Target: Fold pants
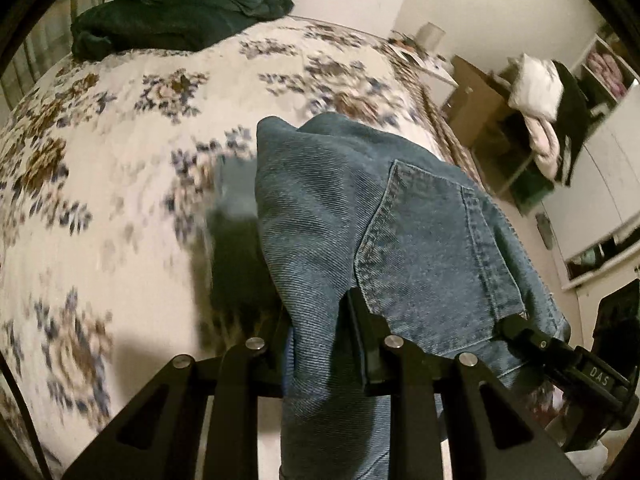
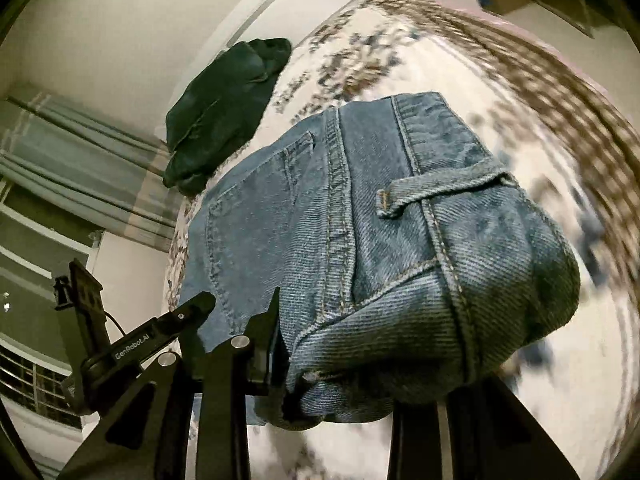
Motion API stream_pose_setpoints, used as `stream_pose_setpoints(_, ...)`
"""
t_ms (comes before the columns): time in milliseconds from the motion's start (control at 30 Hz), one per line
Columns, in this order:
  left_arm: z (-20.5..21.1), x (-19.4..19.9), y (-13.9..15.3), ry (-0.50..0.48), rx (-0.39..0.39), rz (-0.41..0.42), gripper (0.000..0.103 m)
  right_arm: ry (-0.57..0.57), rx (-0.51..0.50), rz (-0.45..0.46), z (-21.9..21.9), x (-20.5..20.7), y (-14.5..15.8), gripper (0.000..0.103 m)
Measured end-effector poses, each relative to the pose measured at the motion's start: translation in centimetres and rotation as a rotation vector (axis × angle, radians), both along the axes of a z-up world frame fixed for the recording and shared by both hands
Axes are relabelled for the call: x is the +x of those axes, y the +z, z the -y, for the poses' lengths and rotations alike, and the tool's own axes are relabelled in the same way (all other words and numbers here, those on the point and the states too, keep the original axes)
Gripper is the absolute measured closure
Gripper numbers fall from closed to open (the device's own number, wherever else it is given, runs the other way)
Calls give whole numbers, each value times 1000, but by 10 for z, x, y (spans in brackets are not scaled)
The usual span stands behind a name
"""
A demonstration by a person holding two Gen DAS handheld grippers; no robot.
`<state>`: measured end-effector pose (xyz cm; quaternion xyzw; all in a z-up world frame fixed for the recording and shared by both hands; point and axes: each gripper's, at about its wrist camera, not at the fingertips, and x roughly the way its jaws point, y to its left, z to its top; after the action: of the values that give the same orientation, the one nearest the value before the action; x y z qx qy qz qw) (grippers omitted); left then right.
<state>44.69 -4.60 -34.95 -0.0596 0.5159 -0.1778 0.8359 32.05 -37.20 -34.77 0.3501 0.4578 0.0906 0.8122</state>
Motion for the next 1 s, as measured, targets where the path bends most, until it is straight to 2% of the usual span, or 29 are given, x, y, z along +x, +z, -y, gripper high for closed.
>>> stream_pose_setpoints(133, -8, 59, -22, 29, 9, 14, 82, 29, 3, 18, -6, 80, -28, 71)
stream_pose_setpoints(267, -13, 99, -53, 48, 26, -4, 82, 46, 0, 3, -11, 138, -63, 71)
stream_pose_setpoints(433, -14, 119, -96, 60, 46, -61, 79, 82, -40, -25, -13, 173, -94, 70)
stream_pose_setpoints(567, -20, 118, -91, 89, 63, -71, 68, 118, -66, -70, -15, 184, -98, 62)
stream_pose_setpoints(600, -20, 117, -88, 94, 79, -72, 66, 125, -85, -98, -16, 186, -98, 56)
stream_pose_setpoints(633, -20, 113, -82, 103, 110, -67, 56, 128, -113, -124, -18, 186, -97, 39)
stream_pose_setpoints(667, -21, 111, -78, 108, 125, -62, 41, 124, -146, -135, -19, 185, -93, 26)
stream_pose_setpoints(700, -21, 107, -73, 112, 134, -54, 35, 113, -182, -131, -19, 179, -85, 7)
stream_pose_setpoints(733, -21, 106, -71, 117, 143, -49, 22, 72, -223, -118, -21, 175, -79, 7)
stream_pose_setpoints(767, -21, 103, -67, 119, 162, -43, 14, 63, -287, -120, -23, 172, -72, 7)
stream_pose_setpoints(867, -16, 89, -53, 119, 225, -15, 5, 35, -491, -129, -36, 160, -52, 6)
stream_pose_setpoints(967, -12, 77, -39, 121, 262, -11, 4, 11, -644, -119, -47, 149, -34, 4)
stream_pose_setpoints(1000, -11, 71, -30, 122, 273, -3, 4, 4, -667, -117, -50, 144, -28, 4)
